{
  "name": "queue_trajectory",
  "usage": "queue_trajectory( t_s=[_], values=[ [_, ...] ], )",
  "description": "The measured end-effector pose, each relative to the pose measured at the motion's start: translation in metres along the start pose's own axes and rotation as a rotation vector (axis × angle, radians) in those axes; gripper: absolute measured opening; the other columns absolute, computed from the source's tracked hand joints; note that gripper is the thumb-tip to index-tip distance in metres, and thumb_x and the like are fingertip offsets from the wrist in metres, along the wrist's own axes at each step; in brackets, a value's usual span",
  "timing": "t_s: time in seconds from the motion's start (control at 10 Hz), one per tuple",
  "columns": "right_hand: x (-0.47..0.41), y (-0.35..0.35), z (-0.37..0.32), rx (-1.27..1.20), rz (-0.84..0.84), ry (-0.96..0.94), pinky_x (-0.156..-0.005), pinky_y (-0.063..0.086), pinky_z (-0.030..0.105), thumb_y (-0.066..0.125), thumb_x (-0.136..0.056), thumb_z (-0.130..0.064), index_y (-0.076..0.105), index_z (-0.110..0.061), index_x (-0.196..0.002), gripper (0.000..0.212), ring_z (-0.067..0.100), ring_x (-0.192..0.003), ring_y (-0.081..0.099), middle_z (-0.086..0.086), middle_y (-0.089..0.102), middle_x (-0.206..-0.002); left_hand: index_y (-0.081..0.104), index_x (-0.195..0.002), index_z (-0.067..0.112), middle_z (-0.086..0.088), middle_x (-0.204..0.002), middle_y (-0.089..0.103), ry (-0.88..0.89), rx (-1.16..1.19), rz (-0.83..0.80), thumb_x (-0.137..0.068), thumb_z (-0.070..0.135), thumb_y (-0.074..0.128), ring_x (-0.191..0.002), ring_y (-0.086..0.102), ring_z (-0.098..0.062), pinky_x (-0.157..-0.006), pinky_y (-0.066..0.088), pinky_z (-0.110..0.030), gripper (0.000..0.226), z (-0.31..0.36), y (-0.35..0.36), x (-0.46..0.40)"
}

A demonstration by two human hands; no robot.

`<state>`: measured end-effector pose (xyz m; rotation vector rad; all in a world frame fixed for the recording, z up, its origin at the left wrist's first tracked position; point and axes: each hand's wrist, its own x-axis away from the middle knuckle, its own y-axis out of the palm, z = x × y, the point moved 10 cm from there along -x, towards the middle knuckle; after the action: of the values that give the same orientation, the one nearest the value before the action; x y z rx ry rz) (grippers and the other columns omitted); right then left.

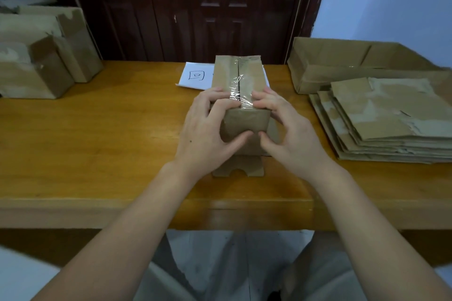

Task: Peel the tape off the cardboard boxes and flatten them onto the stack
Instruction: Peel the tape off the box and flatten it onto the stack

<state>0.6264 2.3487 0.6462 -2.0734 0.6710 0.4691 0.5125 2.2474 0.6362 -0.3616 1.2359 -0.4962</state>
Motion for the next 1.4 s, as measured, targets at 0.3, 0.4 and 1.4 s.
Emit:
queue_trajectory(
  t_s=[0.3, 0.4, 1.4],
  values=[
    [0.0, -0.001, 0.001, -0.034, 0.002, 0.01, -0.118, 0.036, 0.05, 0.064, -0.087, 0.005, 0.054, -0.01, -0.137, 0.053, 0.011, -0.151, 0.029, -0.001, 0.049, -0.151, 0.057, -0.123, 0.022, -0.005, -0.133, 0.047, -0.03, -0.002, 0.045, -0.086, 0.049, 0.08, -0.137, 0.044, -0.023, -0.109, 0.043, -0.046, 0.052, 0.003, 0.003, -0.001],
    [0.0, 0.0, 0.001, -0.046, 0.008, 0.013, -0.119, 0.035, 0.051, 0.063, -0.088, 0.005, 0.054, -0.01, -0.137, 0.052, 0.011, -0.151, 0.028, -0.001, 0.049, -0.151, 0.056, -0.125, 0.021, -0.009, -0.133, 0.048, -0.04, 0.001, 0.027, -0.088, 0.046, 0.078, -0.137, 0.043, -0.025, -0.107, 0.045, -0.051, 0.049, 0.002, 0.005, -0.001],
    [0.001, 0.003, 0.004, -0.095, 0.055, 0.014, -0.119, 0.035, 0.051, 0.063, -0.09, 0.003, 0.053, -0.009, -0.136, 0.049, 0.013, -0.152, 0.026, 0.001, 0.048, -0.152, 0.063, -0.115, 0.008, -0.013, -0.127, 0.054, -0.127, -0.068, 0.112, -0.071, 0.038, 0.082, -0.134, 0.047, -0.027, -0.104, 0.048, -0.047, 0.057, 0.014, 0.0, -0.004]
  ],
)
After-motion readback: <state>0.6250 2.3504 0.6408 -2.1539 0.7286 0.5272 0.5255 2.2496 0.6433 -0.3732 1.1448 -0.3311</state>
